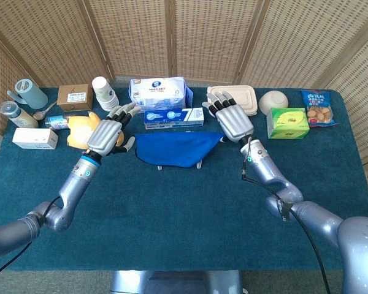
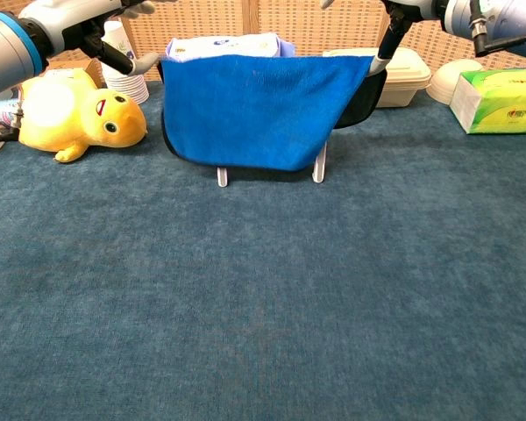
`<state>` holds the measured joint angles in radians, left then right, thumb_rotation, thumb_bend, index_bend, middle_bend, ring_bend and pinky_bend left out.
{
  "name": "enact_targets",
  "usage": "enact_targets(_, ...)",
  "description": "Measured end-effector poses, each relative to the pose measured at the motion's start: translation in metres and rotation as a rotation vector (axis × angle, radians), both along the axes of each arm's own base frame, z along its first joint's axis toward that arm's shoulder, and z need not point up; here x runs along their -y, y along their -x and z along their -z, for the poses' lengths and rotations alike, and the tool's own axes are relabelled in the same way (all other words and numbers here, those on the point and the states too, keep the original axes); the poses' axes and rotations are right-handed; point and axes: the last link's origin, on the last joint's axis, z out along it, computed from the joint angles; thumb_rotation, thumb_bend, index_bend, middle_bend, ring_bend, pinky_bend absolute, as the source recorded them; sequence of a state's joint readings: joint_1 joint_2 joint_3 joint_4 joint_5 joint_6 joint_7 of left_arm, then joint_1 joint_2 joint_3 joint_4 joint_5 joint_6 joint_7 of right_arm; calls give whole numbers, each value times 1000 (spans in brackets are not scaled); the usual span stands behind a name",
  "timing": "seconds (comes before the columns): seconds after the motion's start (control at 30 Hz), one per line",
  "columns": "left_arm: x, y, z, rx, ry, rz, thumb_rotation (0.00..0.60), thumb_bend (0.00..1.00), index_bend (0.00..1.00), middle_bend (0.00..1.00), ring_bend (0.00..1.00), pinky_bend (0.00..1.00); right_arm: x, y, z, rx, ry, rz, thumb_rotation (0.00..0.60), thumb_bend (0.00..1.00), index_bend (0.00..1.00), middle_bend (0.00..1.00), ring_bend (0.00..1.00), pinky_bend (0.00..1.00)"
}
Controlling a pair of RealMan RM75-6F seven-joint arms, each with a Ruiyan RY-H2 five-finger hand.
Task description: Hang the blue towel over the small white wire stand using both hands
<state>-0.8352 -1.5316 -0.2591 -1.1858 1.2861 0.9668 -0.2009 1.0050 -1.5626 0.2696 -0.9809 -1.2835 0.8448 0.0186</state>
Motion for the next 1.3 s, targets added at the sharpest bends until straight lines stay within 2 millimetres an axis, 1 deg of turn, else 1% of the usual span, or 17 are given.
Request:
enact_targets(0.1,1,4,-2,-18,0,-12,600,547,0,0,0,0,-1,0,-2,8,1,1,600,130,131,59,0,72)
enact_targets(0.17,1,5,-3,-28,-1,-17,600,507,0,0,0,0,-1,0,-2,7,3,1,600,131,131,58,0,72)
enact_targets(0.33,3,7,-6,-33,-9,-31,600,349,0,0,0,0,-2,0,-6,4,6,0,600,130,131,61,0,65)
enact_targets(0.4,4,6,-8,-5,-13,-37,600,316,0,0,0,0,-2,0,-8,3,7,0,600,122,138,65,0,63)
enact_targets(0.53,11,5,-17,76,-32,-49,600,308,0,0,0,0,-5,1,-15,22,8,6,600,107,154,74,0,63)
enact_targets(0.67,19,8,-28,136,-46,-66,600,308,4,0,0,0,-9,6,-22,48,15,15,600,106,198,106,0,63)
enact_targets(0.83,36,17,-46,174,-60,-85,600,307,65,0,0,0,-16,14,-35,101,37,29,600,114,240,152,33,90)
enact_targets(0.97,53,26,-60,190,-74,-101,600,308,82,0,0,0,-24,23,-45,134,58,39,600,137,268,171,64,103)
enact_targets(1.07,68,34,-71,199,-83,-120,600,308,91,1,0,0,-32,31,-54,158,74,48,600,148,294,190,79,112)
enact_targets(1.3,111,58,-95,201,-109,-191,600,308,101,11,0,0,-54,60,-78,181,125,97,600,153,311,196,85,115)
